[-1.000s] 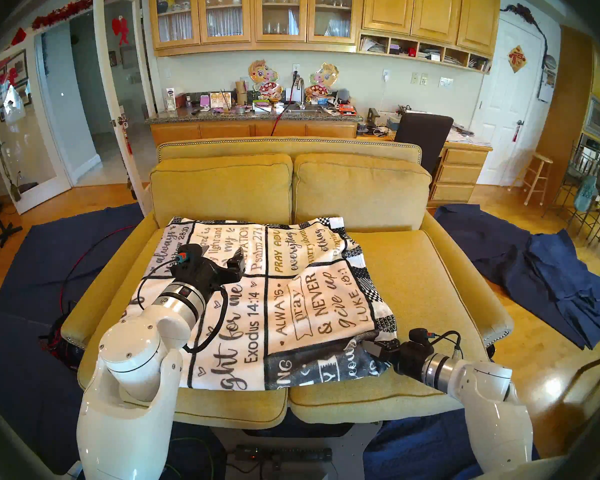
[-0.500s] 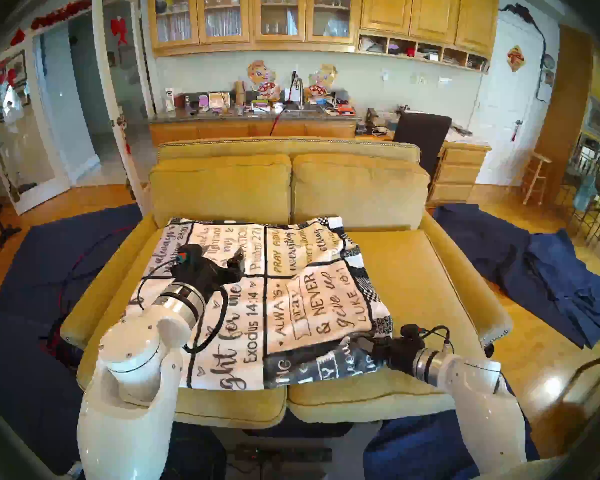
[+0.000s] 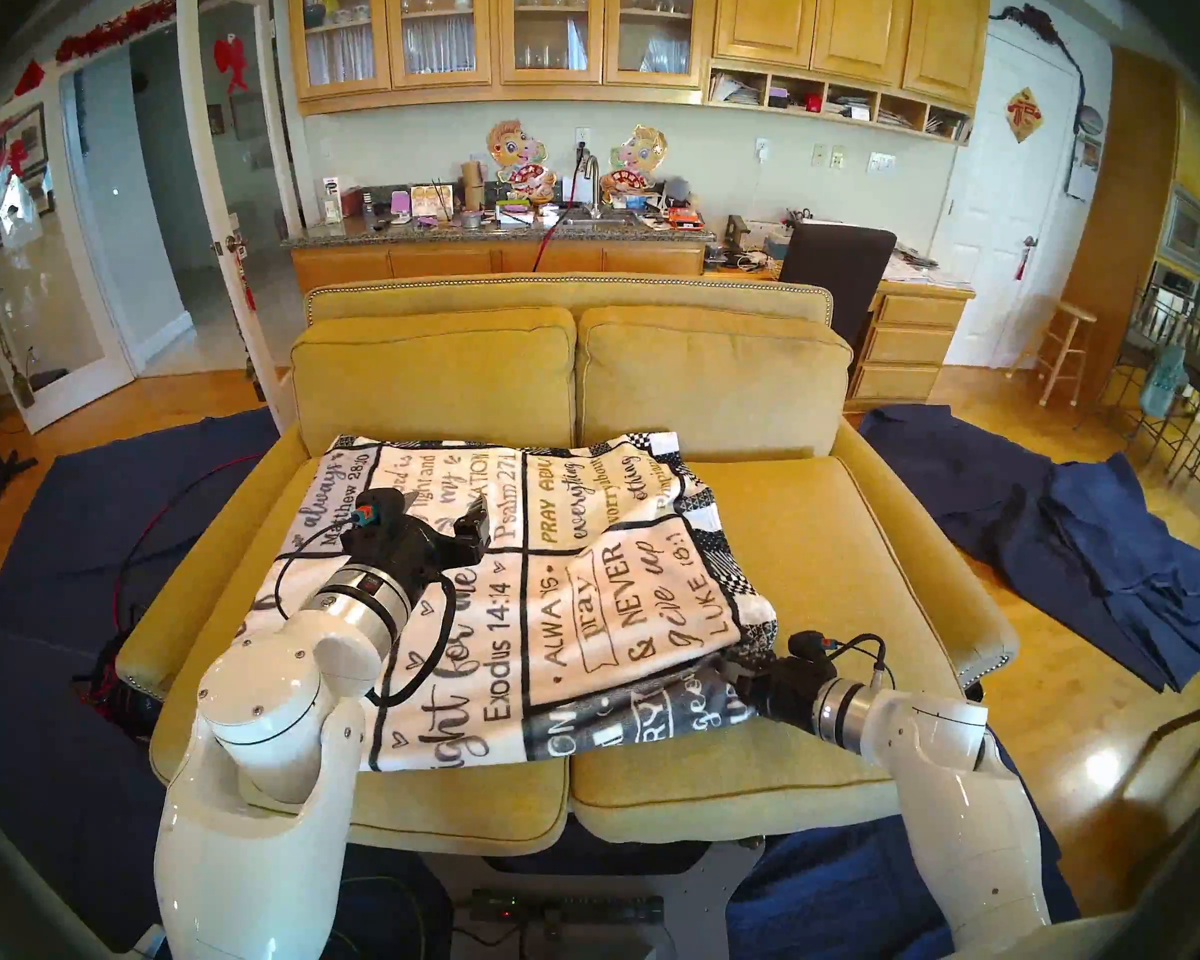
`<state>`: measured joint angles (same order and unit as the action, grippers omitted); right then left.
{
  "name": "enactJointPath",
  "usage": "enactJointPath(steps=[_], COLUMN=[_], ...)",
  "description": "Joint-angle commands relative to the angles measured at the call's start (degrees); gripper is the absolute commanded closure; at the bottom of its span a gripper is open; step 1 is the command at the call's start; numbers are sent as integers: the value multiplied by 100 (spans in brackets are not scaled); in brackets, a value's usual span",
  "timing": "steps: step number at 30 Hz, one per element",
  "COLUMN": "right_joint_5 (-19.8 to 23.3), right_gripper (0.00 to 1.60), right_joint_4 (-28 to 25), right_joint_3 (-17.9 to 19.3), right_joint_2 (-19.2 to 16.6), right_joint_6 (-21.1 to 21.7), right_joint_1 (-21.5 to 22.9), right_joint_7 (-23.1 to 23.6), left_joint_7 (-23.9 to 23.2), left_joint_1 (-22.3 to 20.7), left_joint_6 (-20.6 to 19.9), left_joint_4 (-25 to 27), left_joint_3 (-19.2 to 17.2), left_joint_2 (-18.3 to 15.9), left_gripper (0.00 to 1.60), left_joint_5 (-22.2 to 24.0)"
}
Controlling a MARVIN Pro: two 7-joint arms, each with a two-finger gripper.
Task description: Fold the blanket in half twice
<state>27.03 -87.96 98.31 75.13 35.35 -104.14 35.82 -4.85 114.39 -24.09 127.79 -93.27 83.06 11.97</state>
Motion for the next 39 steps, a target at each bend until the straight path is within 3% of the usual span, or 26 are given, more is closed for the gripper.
enactJointPath(steps=[1,20,39], right_joint_5=[-2,22,194], right_gripper=[160,160,160], right_joint_4=[-335,-1162,-1185], right_joint_3=[228,1106,1836], right_joint_2=[-197,-468,-525], right_joint_6=[-165,-19,-38], right_joint_1=[32,-835,-1165], right_joint_7=[46,-91,-163], left_joint_7=[-3,-35,-66], left_joint_1=[-119,-120,-122], left_joint_6=[73,65,62], left_joint_4=[179,177,179], left_joint_3=[13,1,-11], left_joint_2=[13,44,78], left_gripper=[0,0,0], left_joint_5=[-1,-30,-62])
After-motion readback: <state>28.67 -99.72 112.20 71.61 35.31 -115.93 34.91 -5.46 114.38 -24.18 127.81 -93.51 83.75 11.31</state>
